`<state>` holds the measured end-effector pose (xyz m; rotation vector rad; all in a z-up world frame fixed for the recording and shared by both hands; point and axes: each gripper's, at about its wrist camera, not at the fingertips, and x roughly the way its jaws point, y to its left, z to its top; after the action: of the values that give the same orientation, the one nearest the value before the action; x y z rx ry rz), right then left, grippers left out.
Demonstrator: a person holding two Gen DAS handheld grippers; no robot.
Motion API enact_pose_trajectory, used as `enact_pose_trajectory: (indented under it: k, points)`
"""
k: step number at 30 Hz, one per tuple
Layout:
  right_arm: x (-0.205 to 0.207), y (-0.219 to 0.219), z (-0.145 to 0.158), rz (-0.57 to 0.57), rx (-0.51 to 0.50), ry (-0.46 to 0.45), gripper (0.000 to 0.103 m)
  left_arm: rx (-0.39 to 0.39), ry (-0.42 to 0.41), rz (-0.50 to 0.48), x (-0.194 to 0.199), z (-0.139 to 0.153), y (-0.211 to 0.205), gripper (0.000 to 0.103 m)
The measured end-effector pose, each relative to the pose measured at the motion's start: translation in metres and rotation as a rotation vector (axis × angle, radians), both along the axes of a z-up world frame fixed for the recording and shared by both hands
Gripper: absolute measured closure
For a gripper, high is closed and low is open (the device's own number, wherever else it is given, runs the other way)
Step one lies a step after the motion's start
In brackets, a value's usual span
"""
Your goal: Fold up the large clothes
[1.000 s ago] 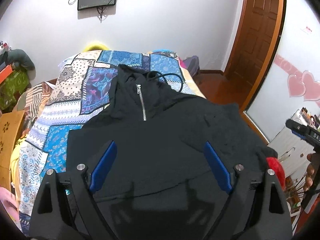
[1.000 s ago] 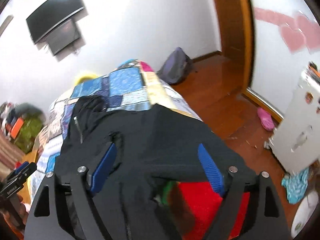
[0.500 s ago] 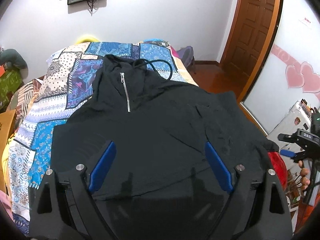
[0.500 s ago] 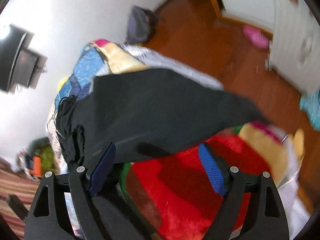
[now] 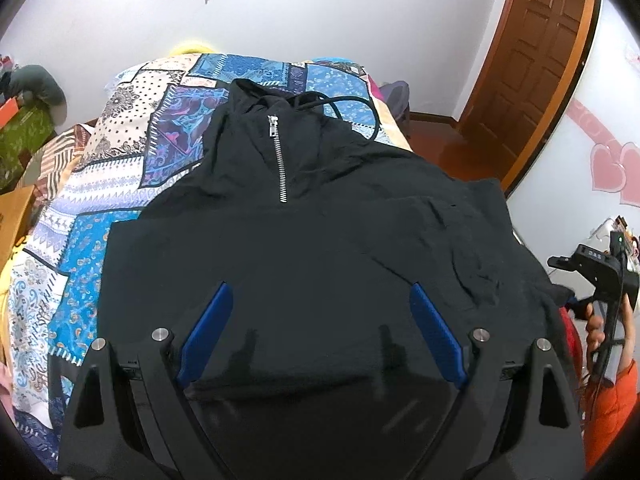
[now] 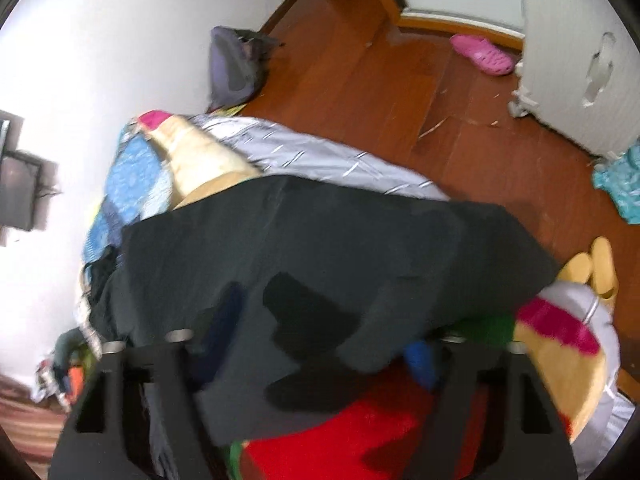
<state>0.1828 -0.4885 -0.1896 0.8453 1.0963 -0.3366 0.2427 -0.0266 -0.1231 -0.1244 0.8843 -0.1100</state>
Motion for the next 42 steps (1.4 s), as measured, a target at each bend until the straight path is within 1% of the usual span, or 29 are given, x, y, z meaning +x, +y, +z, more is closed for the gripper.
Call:
enact_pose_trajectory:
  k: [1, 3, 6, 9, 12, 13, 15, 18, 21, 23, 26, 29, 30, 31, 33, 35, 36, 37, 38, 40, 42]
  points:
    - [0.002, 0.001, 0.003, 0.001, -0.021, 0.002, 0.072, 0.006, -0.004, 0.001, -0.001, 0.001, 0.001, 0.013]
    - [0.006, 0.005, 0.016, 0.021, -0.077, -0.019, 0.082, 0.016, -0.018, 0.003, -0.003, 0.003, 0.004, 0.013]
    - [0.006, 0.017, 0.050, 0.066, -0.148, -0.111, 0.090, 0.015, -0.035, 0.009, -0.007, 0.008, 0.009, 0.013]
    - [0.006, 0.036, 0.088, 0.133, -0.200, -0.205, 0.092, 0.008, -0.048, 0.015, -0.011, 0.012, 0.013, 0.013]
    - [0.009, 0.072, 0.132, 0.249, -0.242, -0.311, 0.093, -0.006, -0.062, 0.020, -0.015, 0.018, 0.018, 0.013]
    - [0.008, 0.082, 0.140, 0.277, -0.252, -0.334, 0.093, -0.011, -0.069, 0.021, -0.017, 0.020, 0.019, 0.013]
    - [0.007, 0.115, 0.163, 0.367, -0.270, -0.398, 0.093, -0.016, -0.083, 0.023, -0.021, 0.025, 0.022, 0.013]
    - [0.004, 0.157, 0.176, 0.478, -0.269, -0.453, 0.093, -0.019, -0.097, 0.025, -0.027, 0.030, 0.027, 0.013]
    - [0.003, 0.197, 0.172, 0.586, -0.245, -0.464, 0.093, -0.015, -0.108, 0.028, -0.033, 0.034, 0.032, 0.013]
    - [0.005, 0.221, 0.153, 0.662, -0.220, -0.430, 0.092, -0.013, -0.110, 0.031, -0.036, 0.035, 0.036, 0.013]
    - [0.008, 0.256, 0.118, 0.792, -0.203, -0.348, 0.093, -0.010, -0.113, 0.038, -0.042, 0.037, 0.040, 0.013]
    - [0.008, 0.287, 0.086, 0.898, -0.240, -0.246, 0.092, -0.011, -0.115, 0.047, -0.047, 0.038, 0.045, 0.013]
    - [0.006, 0.293, 0.078, 0.921, -0.253, -0.225, 0.091, -0.012, -0.116, 0.049, -0.049, 0.039, 0.045, 0.013]
    - [0.003, 0.298, 0.070, 0.940, -0.277, -0.201, 0.089, -0.013, -0.116, 0.051, -0.050, 0.039, 0.046, 0.013]
    - [-0.002, 0.301, 0.059, 0.949, -0.307, -0.169, 0.089, -0.011, -0.117, 0.055, -0.053, 0.039, 0.048, 0.013]
    - [-0.002, 0.298, 0.053, 0.949, -0.312, -0.129, 0.081, -0.009, -0.118, 0.056, -0.055, 0.039, 0.047, 0.013]
    - [-0.002, 0.298, 0.051, 0.966, -0.298, -0.102, 0.072, -0.007, -0.119, 0.056, -0.056, 0.039, 0.047, 0.013]
    - [-0.002, 0.298, 0.053, 0.975, -0.284, -0.100, 0.066, -0.007, -0.119, 0.056, -0.057, 0.039, 0.046, 0.013]
    - [-0.002, 0.299, 0.057, 0.978, -0.278, -0.106, 0.062, -0.006, -0.120, 0.055, -0.057, 0.039, 0.046, 0.013]
    - [-0.007, 0.299, 0.066, 0.980, -0.294, -0.117, 0.048, -0.006, -0.122, 0.055, -0.058, 0.040, 0.045, 0.013]
    - [-0.012, 0.298, 0.075, 0.988, -0.313, -0.136, 0.046, -0.007, -0.124, 0.054, -0.058, 0.040, 0.043, 0.013]
